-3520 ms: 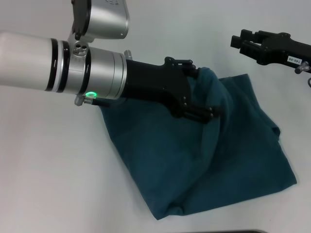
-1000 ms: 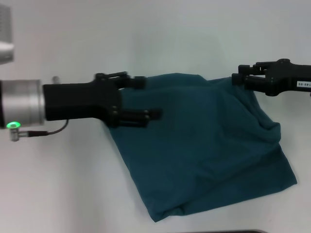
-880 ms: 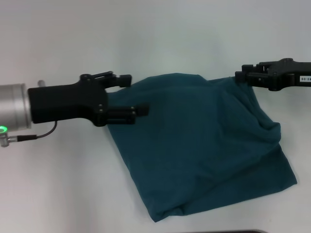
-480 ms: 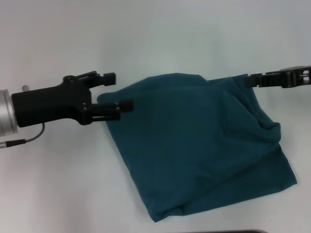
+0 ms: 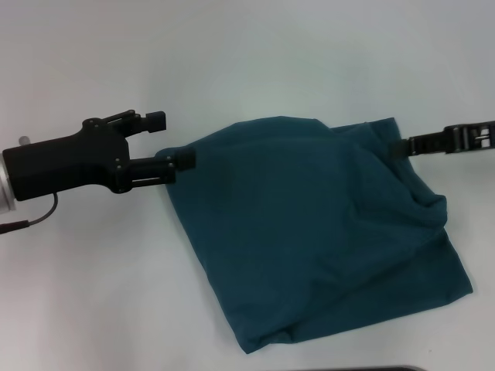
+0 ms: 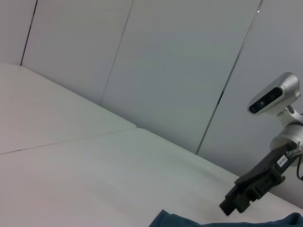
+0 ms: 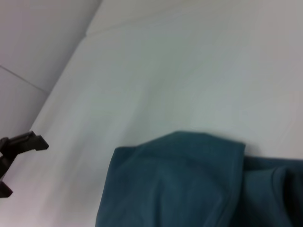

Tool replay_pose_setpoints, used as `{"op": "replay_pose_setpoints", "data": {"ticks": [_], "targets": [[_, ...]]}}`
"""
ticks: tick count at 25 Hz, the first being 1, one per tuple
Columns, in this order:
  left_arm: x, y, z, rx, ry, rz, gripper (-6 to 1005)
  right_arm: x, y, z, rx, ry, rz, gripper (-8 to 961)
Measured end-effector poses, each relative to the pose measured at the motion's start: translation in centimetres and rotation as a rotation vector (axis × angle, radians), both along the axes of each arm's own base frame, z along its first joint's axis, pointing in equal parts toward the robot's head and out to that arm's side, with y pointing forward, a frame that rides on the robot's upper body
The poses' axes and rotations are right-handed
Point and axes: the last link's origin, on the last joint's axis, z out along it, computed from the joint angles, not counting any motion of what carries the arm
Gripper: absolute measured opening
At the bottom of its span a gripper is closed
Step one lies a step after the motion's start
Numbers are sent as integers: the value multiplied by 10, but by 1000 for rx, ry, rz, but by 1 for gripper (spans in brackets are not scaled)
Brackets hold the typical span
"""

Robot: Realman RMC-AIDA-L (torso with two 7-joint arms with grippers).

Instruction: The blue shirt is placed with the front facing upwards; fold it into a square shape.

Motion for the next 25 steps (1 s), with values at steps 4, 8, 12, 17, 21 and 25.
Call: {"op": "replay_pose_setpoints", "data": {"ticks": [4,8,12,17,21,25], "targets": [[0,0,-1,-3,-1,1,907,-1,1,-12,-43,-6,-11,398],[-1,-1,-1,-3,-1,2,907,-4,0,-13,-57,7,-7,398],[-2,-2,-1,-3,0,-1,908,-8,-1,-8,-74,33,-6,399],[-1,-2,-3,-7,-6,-1,908,-12,-2,-5,-135,21,-33,399],[-1,-3,-5,-8,-8,-4,908,-10,-2,-6,-168,-22,-58,400],[-1,-4,-6,-13,-12,-5,908,-12,1,-7,-187,-52,-59,400]]}}
